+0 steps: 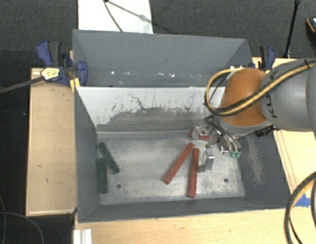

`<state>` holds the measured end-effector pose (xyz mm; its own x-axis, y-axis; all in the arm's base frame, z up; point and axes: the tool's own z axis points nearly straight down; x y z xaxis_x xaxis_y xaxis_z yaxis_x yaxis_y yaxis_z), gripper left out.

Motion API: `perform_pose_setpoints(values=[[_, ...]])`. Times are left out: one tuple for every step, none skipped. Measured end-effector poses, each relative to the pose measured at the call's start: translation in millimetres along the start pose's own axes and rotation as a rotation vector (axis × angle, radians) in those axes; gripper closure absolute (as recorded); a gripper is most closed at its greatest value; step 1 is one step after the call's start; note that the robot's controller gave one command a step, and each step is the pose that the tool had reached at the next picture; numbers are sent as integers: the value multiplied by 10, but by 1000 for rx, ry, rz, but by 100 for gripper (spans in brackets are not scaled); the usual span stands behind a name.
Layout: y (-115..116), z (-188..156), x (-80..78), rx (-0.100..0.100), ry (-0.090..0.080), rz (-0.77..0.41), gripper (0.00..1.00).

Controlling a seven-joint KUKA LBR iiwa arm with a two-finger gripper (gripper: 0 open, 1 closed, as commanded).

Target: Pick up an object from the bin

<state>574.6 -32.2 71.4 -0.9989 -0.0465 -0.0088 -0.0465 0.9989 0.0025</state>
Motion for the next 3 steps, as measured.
perform_pose_setpoints(values=[[747,5,223,-2,6,-302,0],[1050,-133,-201,-2,3,-936,0],[1464,15,-177,-5,2,-1447,0]])
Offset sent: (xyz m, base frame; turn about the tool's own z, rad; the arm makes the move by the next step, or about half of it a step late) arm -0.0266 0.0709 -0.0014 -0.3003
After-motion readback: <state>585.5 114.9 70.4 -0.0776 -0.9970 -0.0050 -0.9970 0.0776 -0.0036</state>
